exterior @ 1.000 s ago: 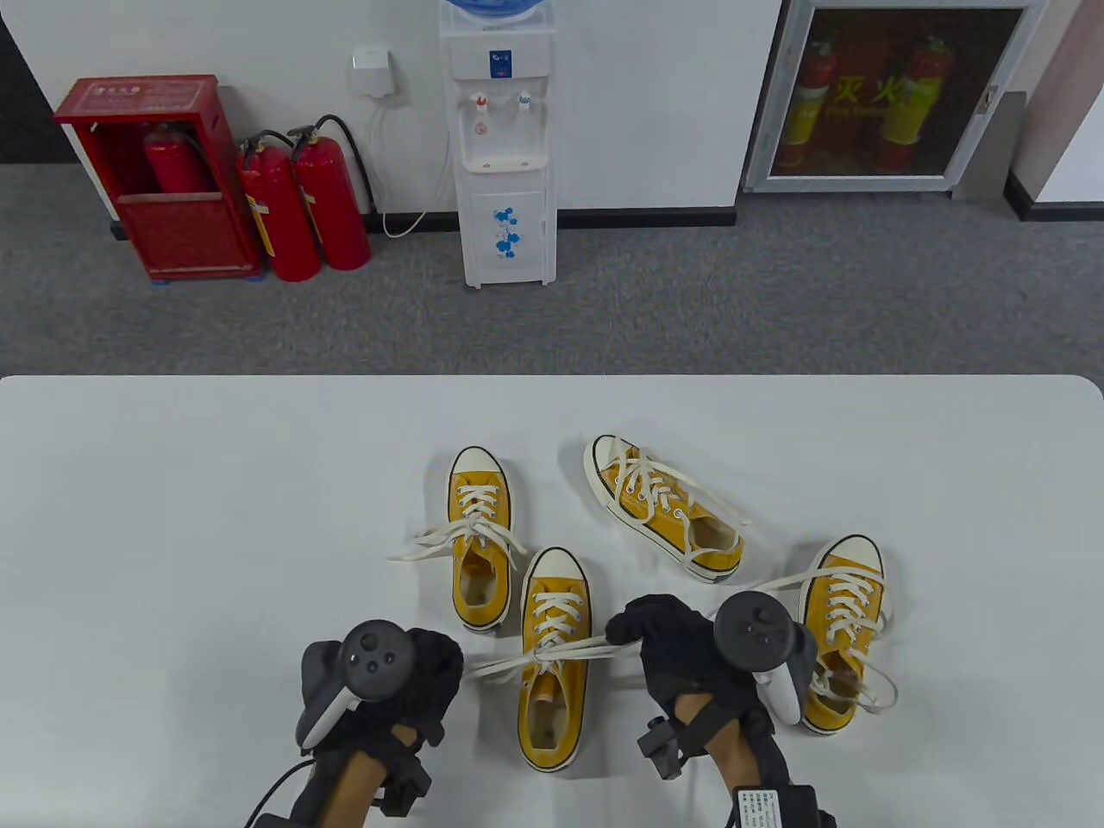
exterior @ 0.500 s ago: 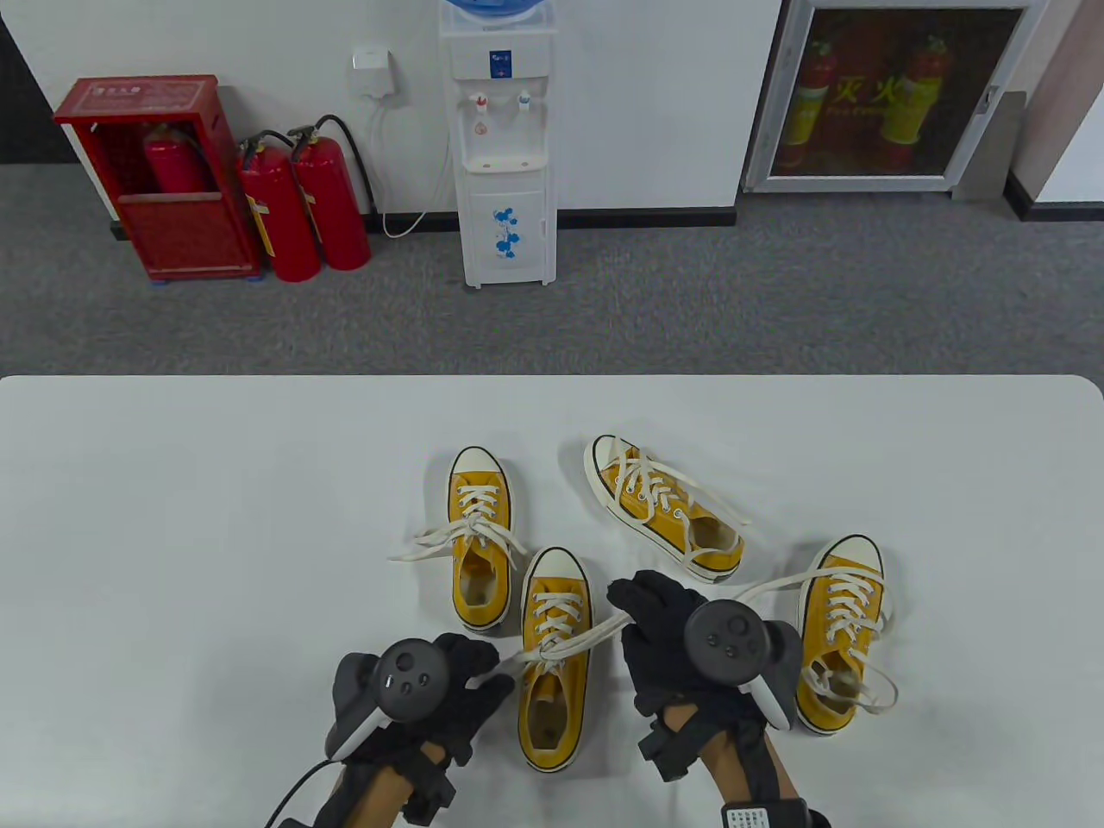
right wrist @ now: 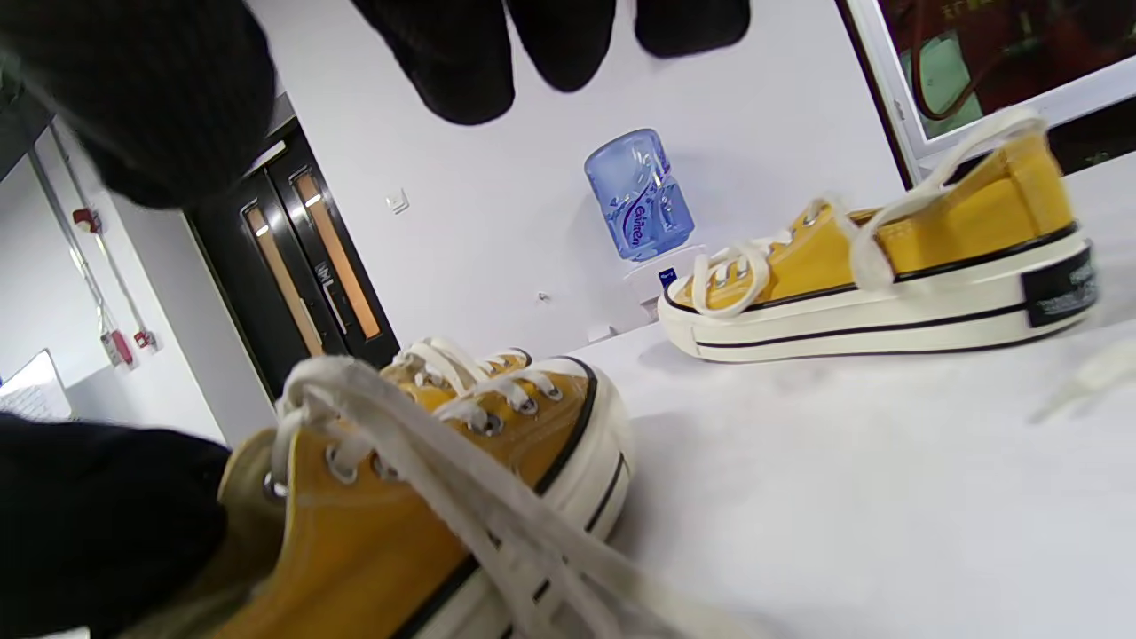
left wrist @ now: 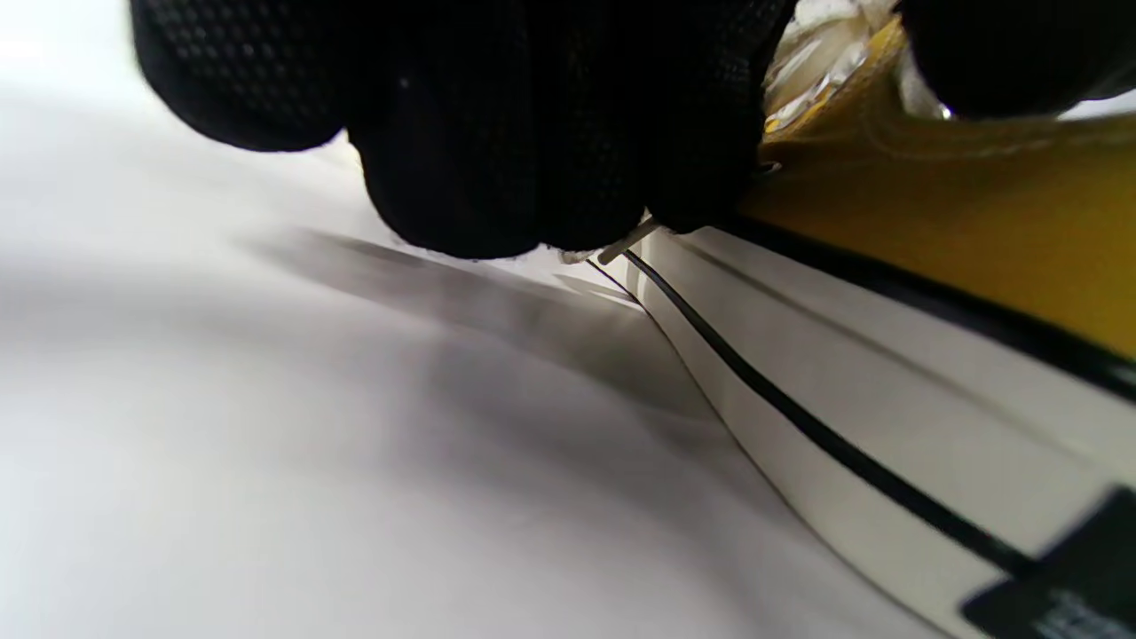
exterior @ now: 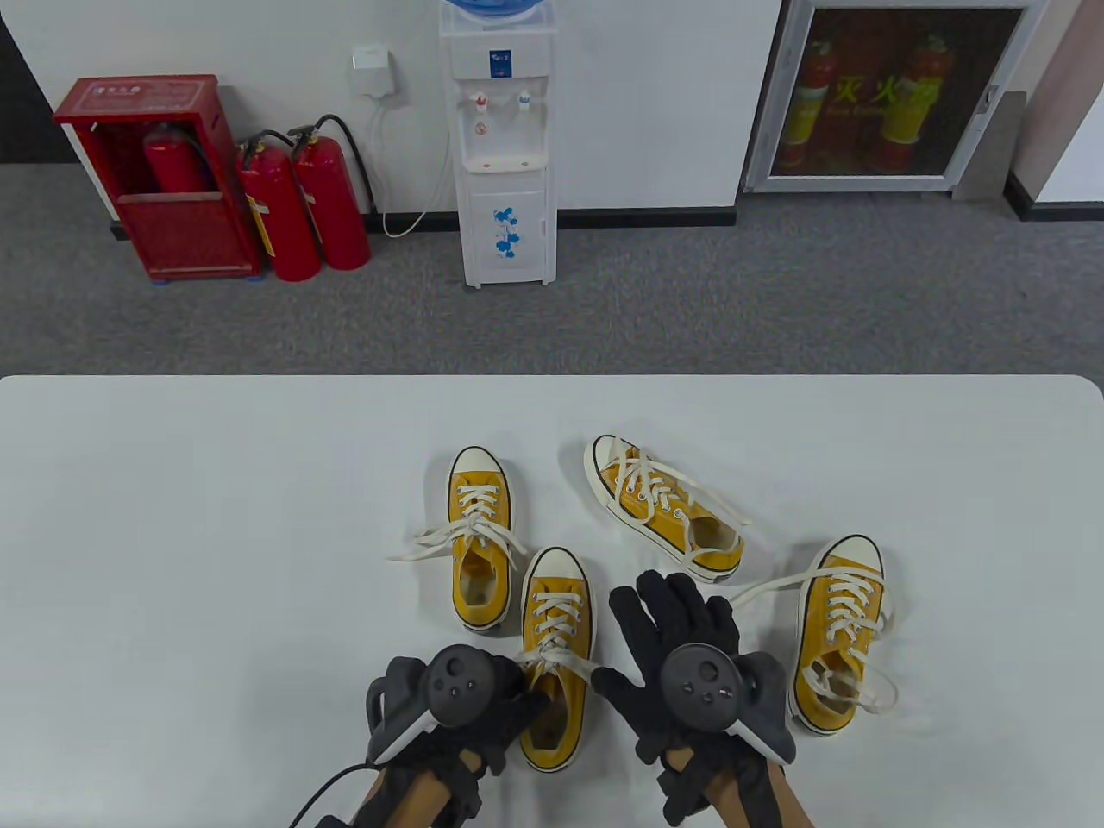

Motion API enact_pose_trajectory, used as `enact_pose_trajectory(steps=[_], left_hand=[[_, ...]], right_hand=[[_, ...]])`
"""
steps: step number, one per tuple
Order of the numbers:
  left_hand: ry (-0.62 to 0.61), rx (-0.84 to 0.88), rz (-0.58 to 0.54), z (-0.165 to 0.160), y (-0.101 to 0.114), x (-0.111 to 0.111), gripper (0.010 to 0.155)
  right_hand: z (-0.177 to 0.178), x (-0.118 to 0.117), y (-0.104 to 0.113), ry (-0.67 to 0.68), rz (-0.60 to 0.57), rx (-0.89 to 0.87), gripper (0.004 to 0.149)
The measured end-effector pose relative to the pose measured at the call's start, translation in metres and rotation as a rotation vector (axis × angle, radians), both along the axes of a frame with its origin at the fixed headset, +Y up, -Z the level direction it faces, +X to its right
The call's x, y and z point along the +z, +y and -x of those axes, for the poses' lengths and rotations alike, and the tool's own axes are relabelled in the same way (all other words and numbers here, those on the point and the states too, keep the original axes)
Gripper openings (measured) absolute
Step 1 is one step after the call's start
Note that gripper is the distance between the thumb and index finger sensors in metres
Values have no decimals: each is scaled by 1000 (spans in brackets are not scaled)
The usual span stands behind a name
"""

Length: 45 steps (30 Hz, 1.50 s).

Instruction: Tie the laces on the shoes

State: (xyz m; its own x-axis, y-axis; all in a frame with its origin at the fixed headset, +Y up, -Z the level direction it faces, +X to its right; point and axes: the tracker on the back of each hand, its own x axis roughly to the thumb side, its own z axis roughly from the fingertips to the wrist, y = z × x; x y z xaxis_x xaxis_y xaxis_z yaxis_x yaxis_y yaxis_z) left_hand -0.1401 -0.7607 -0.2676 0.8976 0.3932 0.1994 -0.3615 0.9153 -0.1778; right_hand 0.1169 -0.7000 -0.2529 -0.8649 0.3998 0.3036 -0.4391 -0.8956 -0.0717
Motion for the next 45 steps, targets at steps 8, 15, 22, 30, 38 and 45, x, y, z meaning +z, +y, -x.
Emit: enact_pose_trajectory(steps=[8,15,22,30,38,45], left_hand=[[1,-47,19,-2,-3,-1,60],[31,-45,47,-7,-6,-2,55],[75,-52,61,-7,-7,-4,49],[93,-21,51,-2,-8,-5,47],[94,-62,-88,-2,3,-1,44],[94,-25,-221,11,23,4,44]], right_hand=[[-1,5,-12,2,-23,52,85],[-3,6,-21,-15,-34,86,82],[-2,6,-23,-22,-23,84,79],[-4,7,-21,-35,-21,68,77],[-7,5,-21,-48,-16,49,76],[-11,5,-20,-60,-20,24,75]])
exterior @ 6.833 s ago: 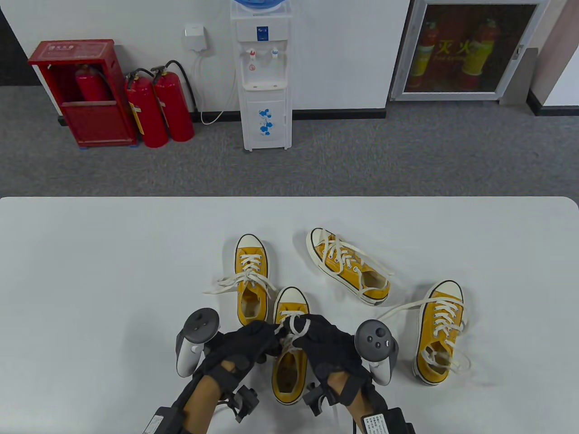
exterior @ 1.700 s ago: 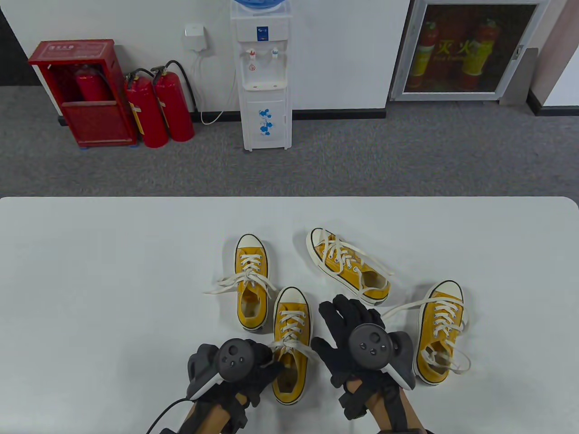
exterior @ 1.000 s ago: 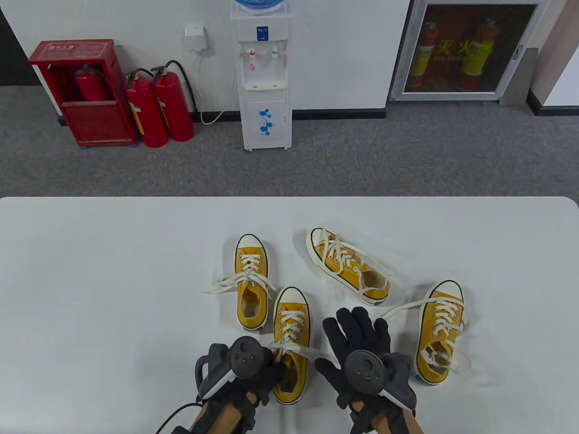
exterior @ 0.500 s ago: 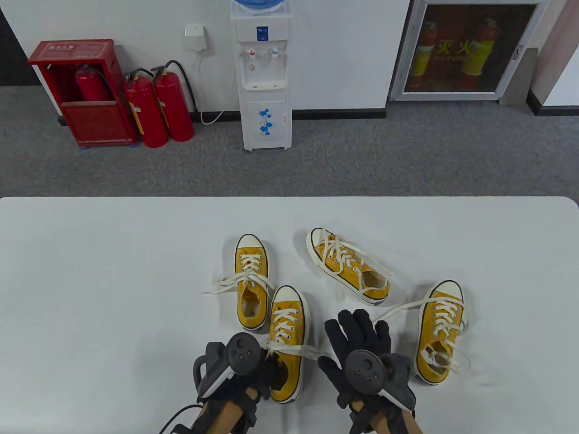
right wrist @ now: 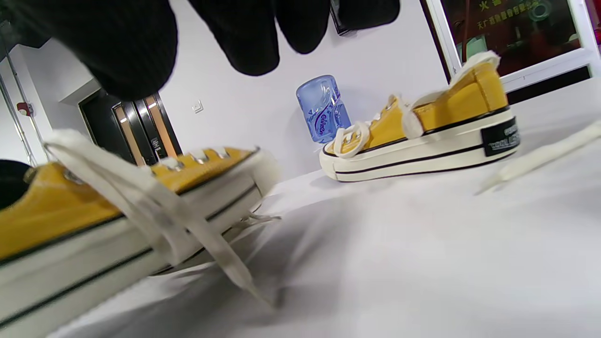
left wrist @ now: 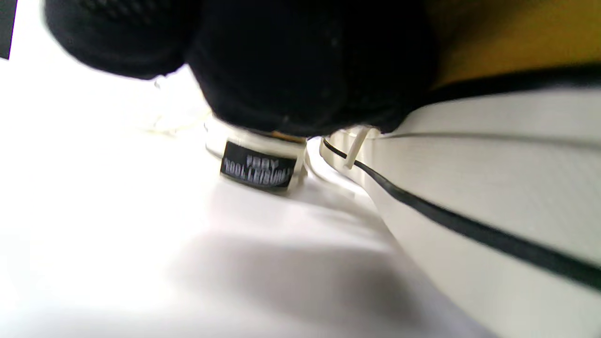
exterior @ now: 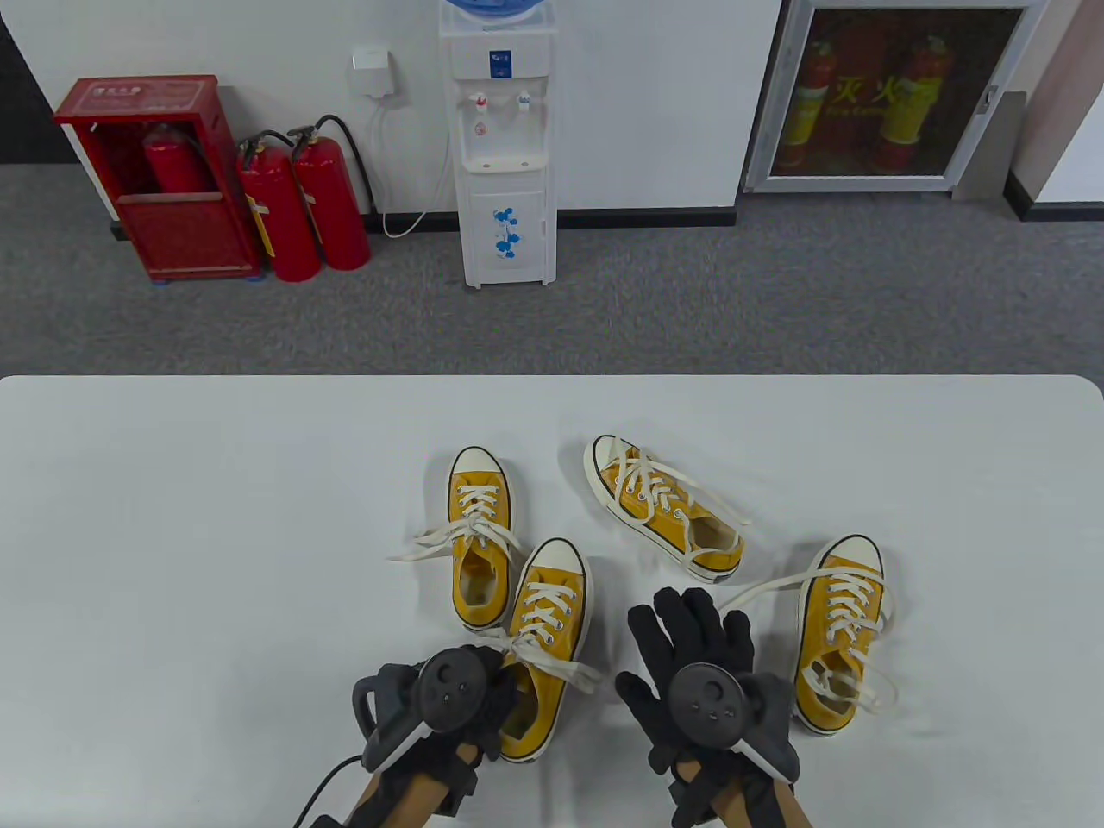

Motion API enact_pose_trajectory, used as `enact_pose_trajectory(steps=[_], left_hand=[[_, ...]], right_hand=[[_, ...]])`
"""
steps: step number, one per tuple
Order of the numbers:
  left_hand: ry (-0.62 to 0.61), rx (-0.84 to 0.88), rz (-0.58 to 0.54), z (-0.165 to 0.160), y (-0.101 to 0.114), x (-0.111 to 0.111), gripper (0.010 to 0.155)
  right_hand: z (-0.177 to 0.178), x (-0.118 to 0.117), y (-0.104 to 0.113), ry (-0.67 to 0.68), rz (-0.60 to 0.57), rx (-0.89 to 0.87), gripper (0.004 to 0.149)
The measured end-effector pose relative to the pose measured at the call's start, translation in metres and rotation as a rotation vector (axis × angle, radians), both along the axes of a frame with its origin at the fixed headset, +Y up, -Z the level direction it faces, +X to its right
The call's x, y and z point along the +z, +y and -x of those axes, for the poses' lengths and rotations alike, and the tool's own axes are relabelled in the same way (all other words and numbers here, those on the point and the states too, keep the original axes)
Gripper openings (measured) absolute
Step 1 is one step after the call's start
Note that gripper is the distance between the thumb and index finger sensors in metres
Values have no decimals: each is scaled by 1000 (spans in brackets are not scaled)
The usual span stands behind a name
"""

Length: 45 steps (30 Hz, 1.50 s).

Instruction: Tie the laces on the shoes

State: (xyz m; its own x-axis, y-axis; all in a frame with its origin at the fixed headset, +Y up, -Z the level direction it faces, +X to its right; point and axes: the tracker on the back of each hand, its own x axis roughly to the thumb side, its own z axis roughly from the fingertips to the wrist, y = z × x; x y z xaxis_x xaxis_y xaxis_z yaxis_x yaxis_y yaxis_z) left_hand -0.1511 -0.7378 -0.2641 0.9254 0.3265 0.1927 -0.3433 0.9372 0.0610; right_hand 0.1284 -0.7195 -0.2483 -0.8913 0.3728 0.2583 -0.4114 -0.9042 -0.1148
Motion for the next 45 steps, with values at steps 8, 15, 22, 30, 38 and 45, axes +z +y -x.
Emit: enact_pose_trajectory(steps=[8,15,22,30,38,45], left_hand=[[49,133,-149,23,33,6,44],[171,174,-201,65,60,-6,43],[295,137,-198,99,64,-35,44],[369,29,-102,115,53,-69,43],[455,-39,24,141,24,-93,44],[481,-112,99,152,-1,-102,44]], right_hand=[[-1,-1,0,-6,-1,-7,75],[-3,-2,0,-19,-12,33,75],[-5,-3,-1,-22,-4,7,75],[-2,-2,-1,-5,-15,23,74],[2,-1,-3,13,-11,32,74],[3,0,-3,18,-6,39,74]])
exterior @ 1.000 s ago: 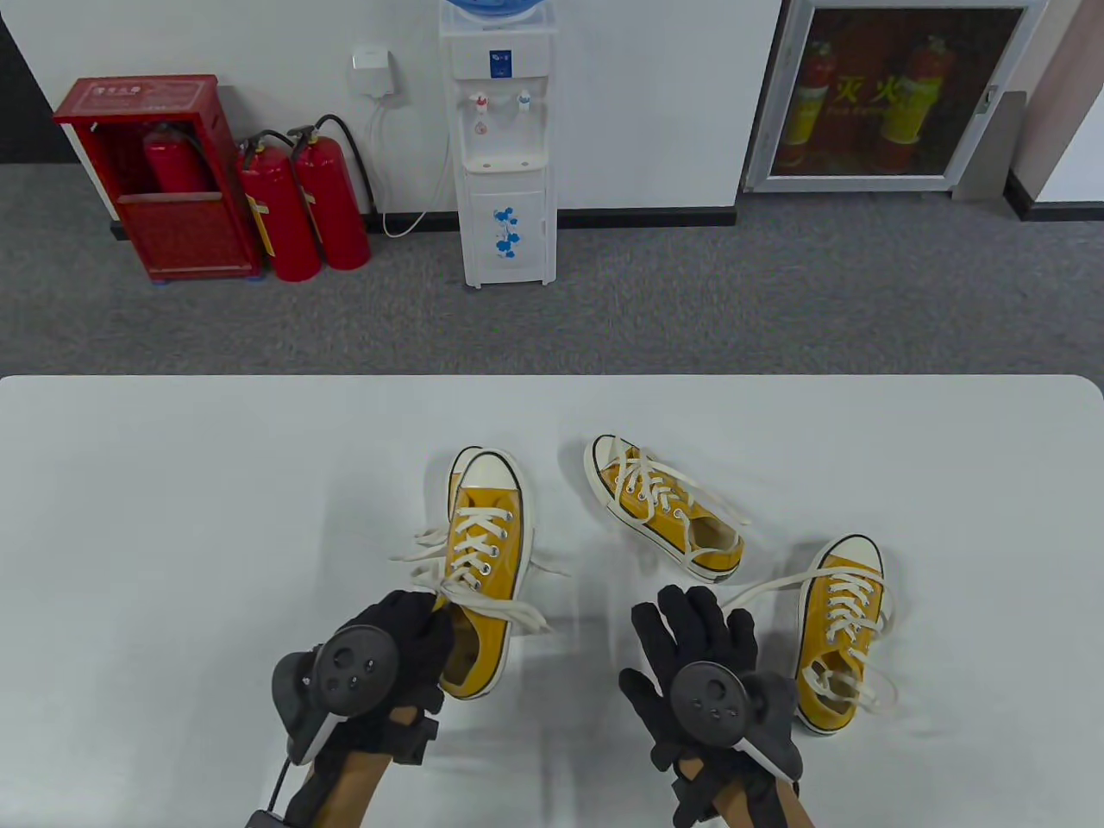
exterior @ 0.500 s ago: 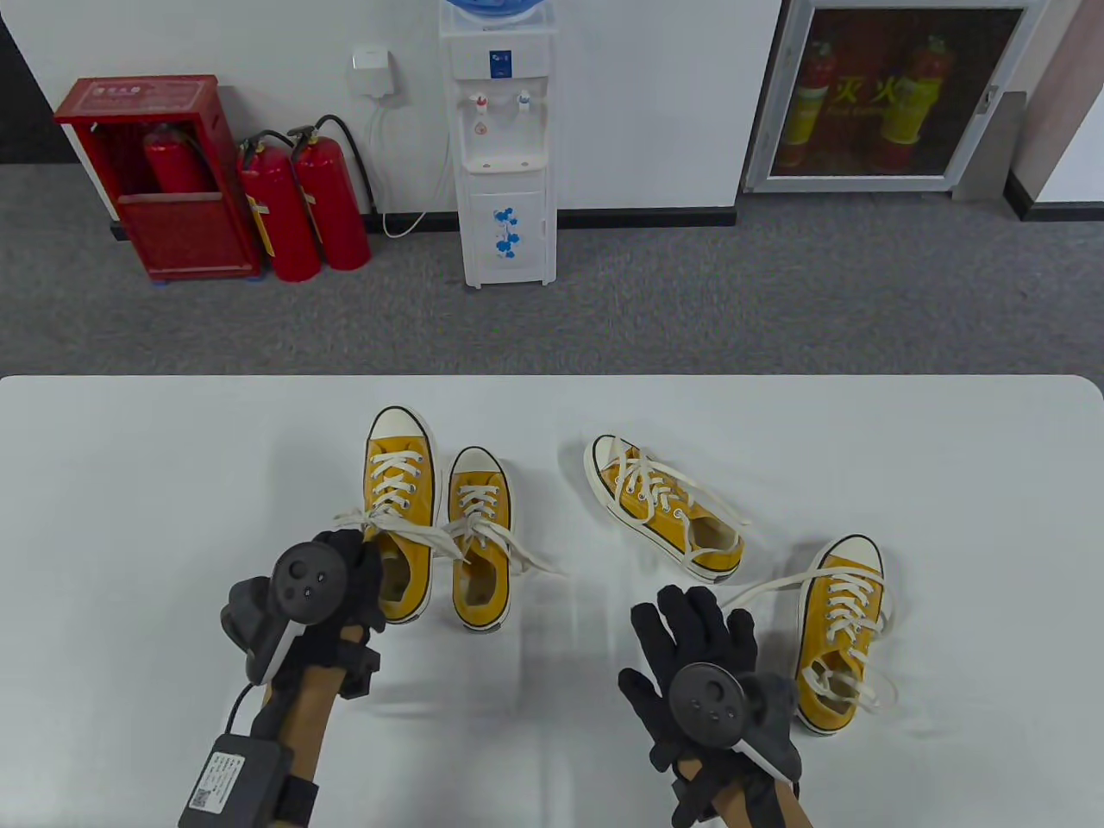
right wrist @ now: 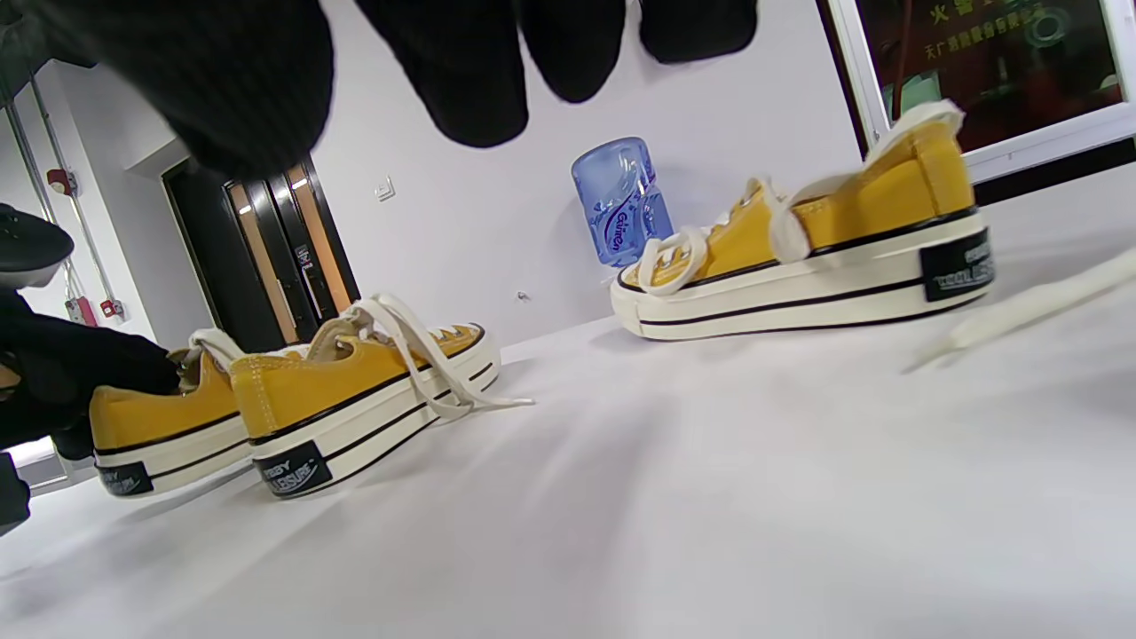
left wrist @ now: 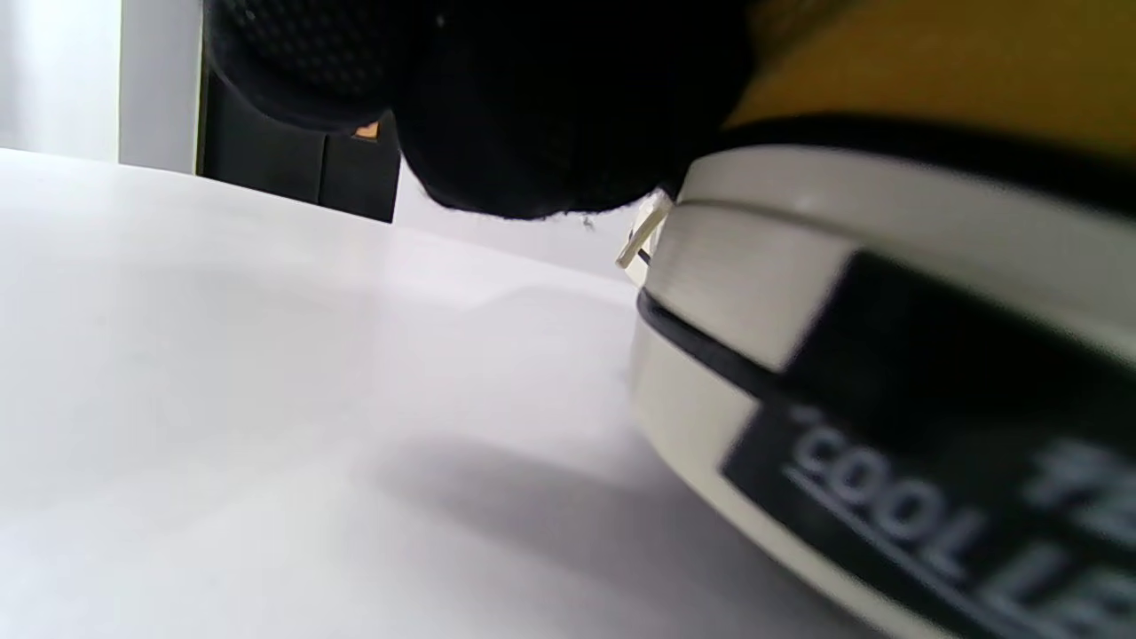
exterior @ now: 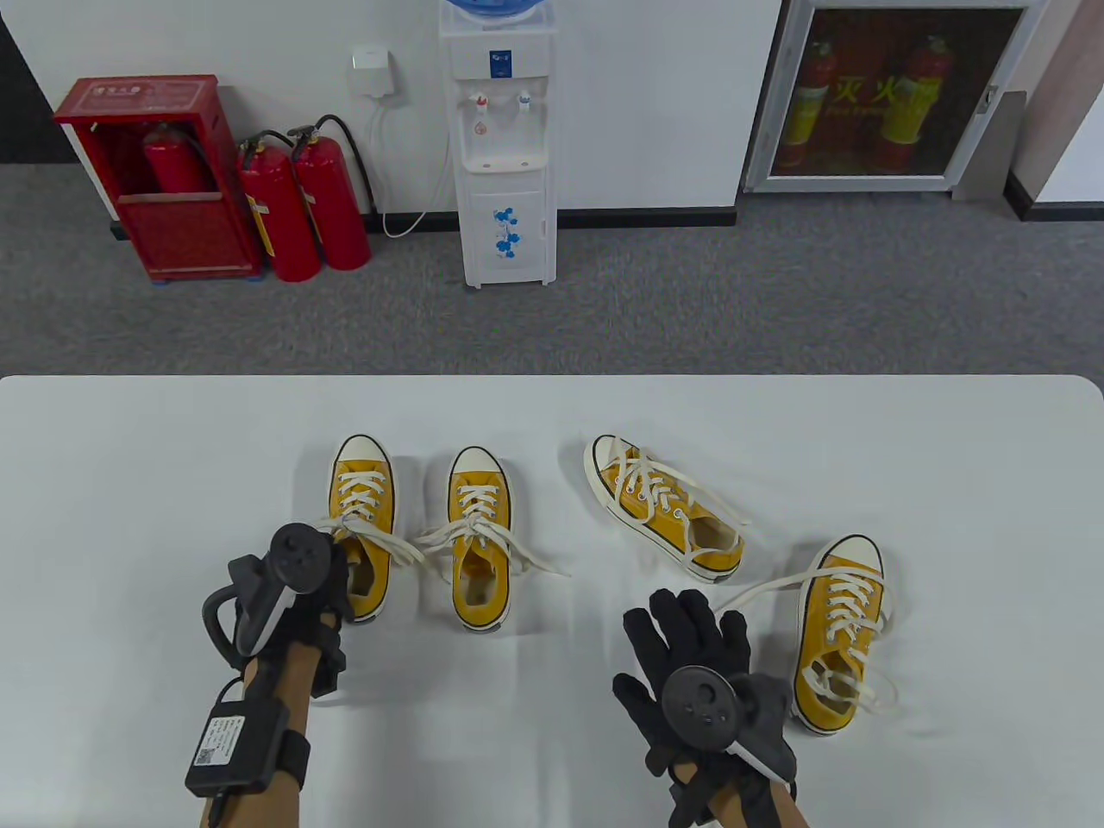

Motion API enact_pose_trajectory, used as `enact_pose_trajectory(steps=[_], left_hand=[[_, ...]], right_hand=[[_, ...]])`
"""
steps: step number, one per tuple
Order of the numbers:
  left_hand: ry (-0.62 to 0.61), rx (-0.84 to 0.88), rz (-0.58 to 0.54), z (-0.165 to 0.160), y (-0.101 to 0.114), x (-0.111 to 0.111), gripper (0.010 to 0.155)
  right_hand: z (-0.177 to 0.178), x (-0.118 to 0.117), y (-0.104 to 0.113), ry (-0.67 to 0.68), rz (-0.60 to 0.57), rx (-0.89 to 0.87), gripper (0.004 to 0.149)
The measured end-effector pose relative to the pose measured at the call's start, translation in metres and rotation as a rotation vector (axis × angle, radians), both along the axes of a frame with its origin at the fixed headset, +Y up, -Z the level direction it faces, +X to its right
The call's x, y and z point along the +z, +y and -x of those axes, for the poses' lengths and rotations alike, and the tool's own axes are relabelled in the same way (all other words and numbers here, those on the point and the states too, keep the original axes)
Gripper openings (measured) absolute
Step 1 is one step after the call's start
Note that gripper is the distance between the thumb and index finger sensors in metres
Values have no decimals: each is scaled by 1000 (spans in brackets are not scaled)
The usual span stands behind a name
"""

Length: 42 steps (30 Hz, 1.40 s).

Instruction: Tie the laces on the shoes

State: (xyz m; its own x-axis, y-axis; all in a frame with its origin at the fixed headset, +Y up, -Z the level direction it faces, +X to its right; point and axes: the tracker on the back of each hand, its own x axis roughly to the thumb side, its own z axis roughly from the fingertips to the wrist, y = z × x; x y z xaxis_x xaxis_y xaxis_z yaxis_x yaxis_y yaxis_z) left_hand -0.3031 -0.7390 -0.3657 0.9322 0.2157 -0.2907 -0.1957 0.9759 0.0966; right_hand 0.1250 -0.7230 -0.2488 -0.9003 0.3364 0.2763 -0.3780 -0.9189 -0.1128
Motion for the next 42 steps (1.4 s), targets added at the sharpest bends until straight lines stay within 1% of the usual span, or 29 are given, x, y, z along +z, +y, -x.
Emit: enact_pose_trajectory(steps=[2,6,9,13,17,22,27,30,34,38,40,42], left_hand=[[14,7,8,4,-5,0,44],[66,96,-41,16,-12,6,45],[63,124,-74,21,-10,12,47],[1,155,-94,22,5,23,55],[-67,198,-70,15,24,37,70],[-191,197,68,0,45,58,83],[-284,230,73,-16,54,78,90],[-332,240,90,-28,53,89,92],[-402,191,88,-48,48,103,93],[-470,138,61,-64,39,117,92],[-499,112,70,-70,31,123,92],[-512,84,53,-73,25,127,92]], right_hand=[[0,0,0,0,0,0,74],[0,0,0,1,1,3,74],[1,1,0,3,4,6,74],[1,0,-1,0,13,10,74],[1,-1,-2,-4,20,13,74],[0,-1,-2,-9,24,12,74],[0,-2,-2,-12,28,9,74],[0,-2,-2,-10,27,10,74],[1,-2,-3,-5,28,15,75],[1,-2,-3,-4,32,19,75],[1,-2,-3,-7,30,14,75],[0,-3,-3,-8,29,11,75]])
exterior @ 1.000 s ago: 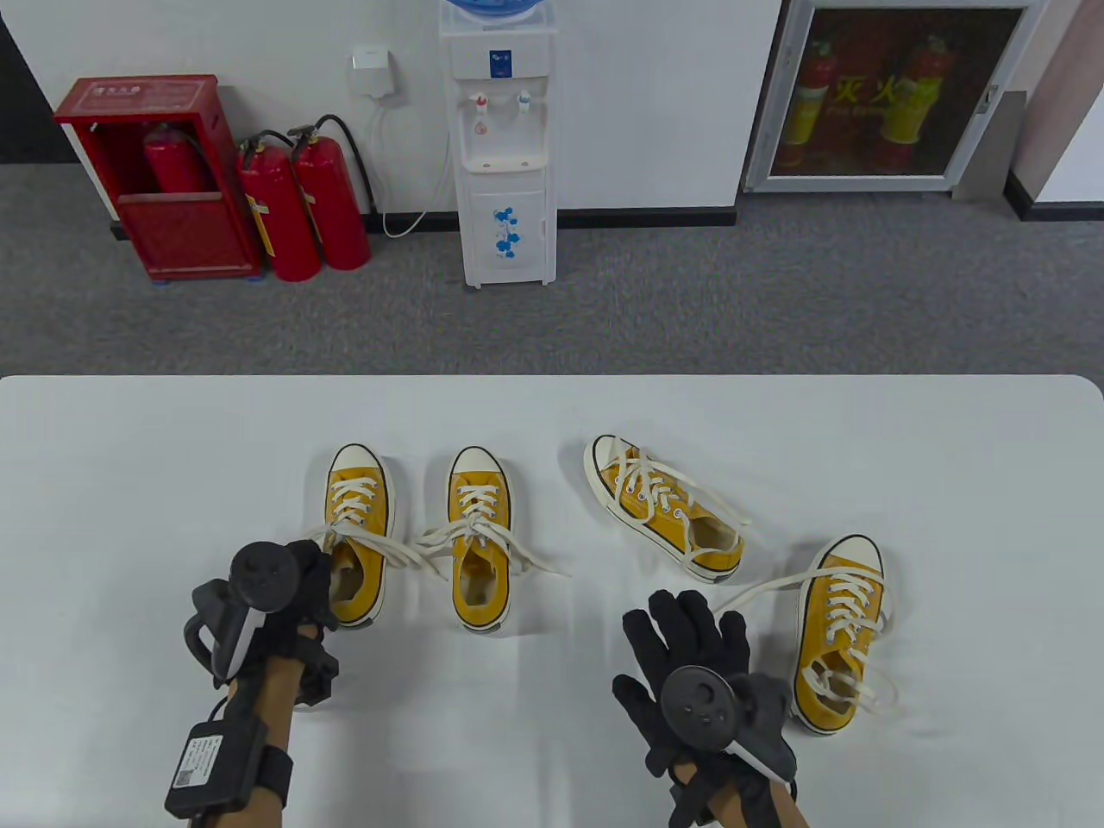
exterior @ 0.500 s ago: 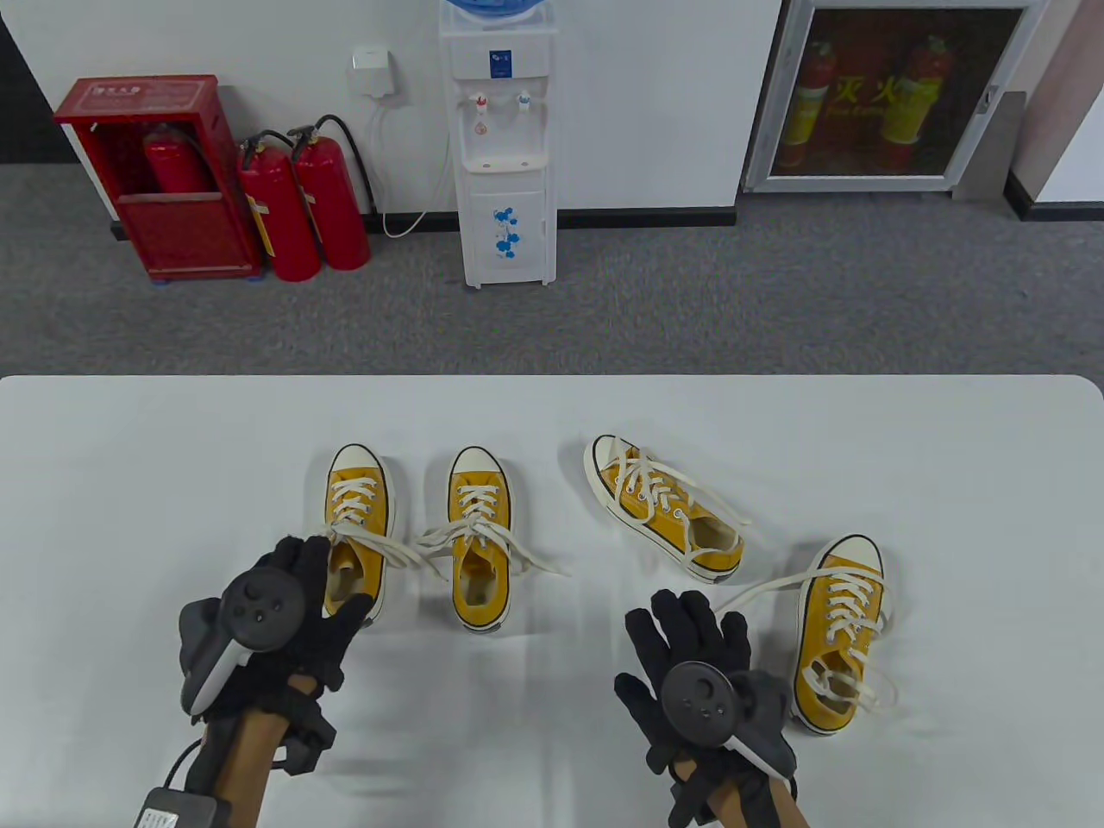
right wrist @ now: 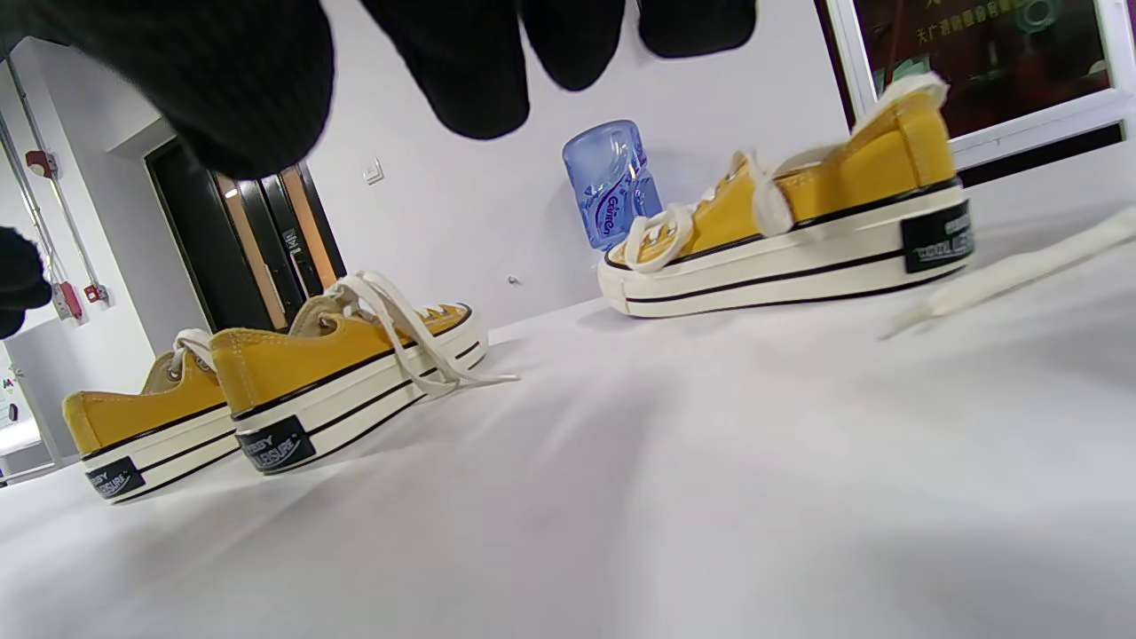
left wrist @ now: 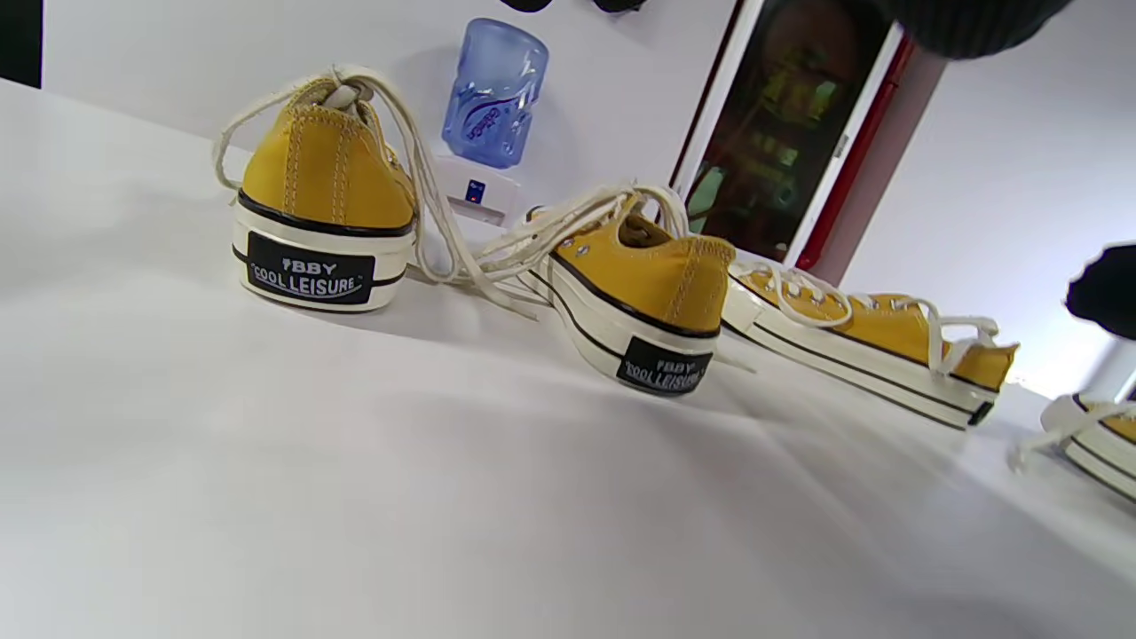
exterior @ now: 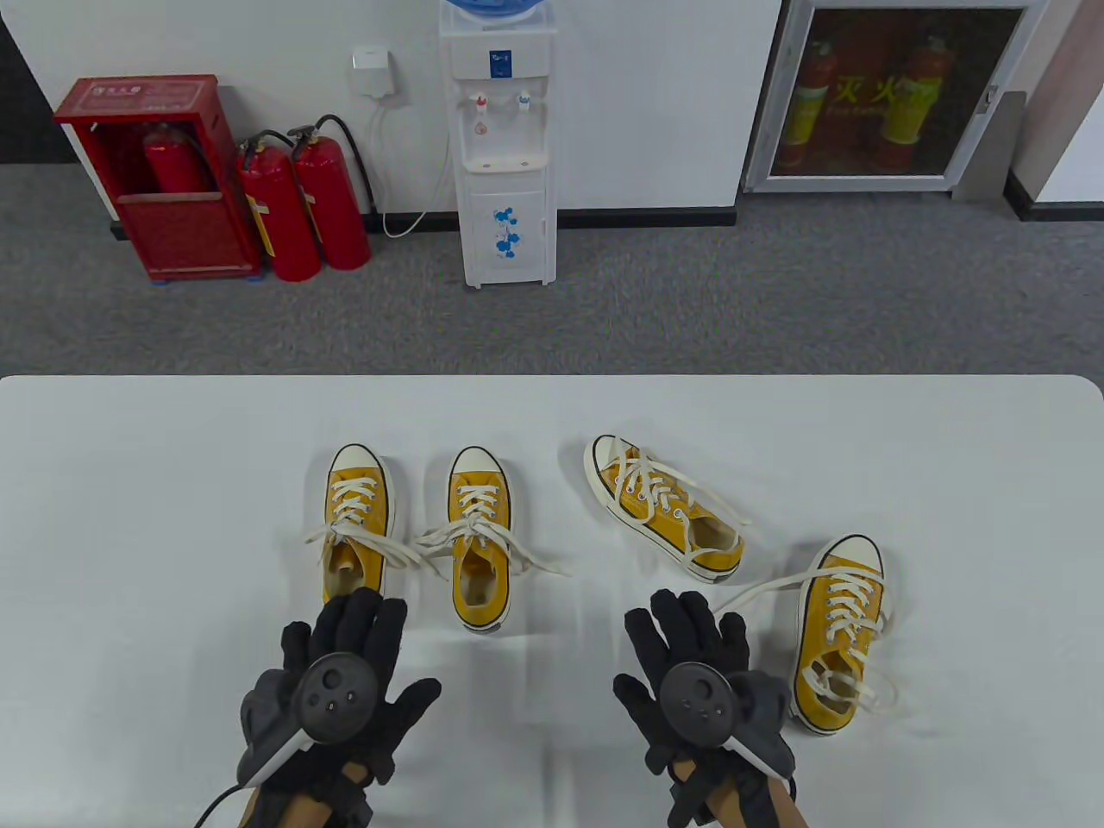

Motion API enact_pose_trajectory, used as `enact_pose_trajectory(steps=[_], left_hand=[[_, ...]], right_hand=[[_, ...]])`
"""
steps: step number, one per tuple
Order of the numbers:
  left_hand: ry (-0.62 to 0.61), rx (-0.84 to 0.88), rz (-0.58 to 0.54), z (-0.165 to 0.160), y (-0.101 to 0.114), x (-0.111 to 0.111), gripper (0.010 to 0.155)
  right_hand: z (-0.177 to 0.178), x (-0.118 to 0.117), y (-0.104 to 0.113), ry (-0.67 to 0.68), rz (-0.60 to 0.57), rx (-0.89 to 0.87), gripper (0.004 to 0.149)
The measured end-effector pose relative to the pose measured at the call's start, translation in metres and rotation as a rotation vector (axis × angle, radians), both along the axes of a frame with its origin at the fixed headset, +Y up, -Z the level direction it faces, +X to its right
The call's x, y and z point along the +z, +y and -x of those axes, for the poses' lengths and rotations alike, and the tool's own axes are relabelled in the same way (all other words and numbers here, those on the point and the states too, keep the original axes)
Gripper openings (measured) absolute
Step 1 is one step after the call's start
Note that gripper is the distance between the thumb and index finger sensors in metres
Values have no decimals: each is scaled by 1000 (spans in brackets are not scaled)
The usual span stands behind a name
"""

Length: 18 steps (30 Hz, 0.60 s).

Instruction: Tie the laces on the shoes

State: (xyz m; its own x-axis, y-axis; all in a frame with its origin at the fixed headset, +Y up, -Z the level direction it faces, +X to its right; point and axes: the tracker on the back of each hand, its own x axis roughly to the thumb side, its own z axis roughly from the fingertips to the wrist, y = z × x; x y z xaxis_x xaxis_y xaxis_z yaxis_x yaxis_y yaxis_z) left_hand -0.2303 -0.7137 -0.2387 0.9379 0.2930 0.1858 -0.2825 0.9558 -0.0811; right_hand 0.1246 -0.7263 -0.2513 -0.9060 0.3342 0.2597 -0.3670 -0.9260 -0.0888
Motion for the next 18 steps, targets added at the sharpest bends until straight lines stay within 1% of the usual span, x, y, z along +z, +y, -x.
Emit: enact_pose_trajectory(steps=[5,9,10,14,18], left_hand=[[-8,-36,-62,-2,-14,4,92],[-20,-39,-52,-5,-21,5,92],[-24,-64,-43,-7,-22,5,92],[-41,-81,-27,-10,-24,5,91],[-63,-117,-23,-14,-25,7,92]], right_hand=[[0,0,-1,4,-2,1,76],[1,0,-1,6,-3,4,76],[1,0,-1,5,-3,4,76],[1,1,-1,4,-5,7,76],[2,2,4,-1,-13,8,77]])
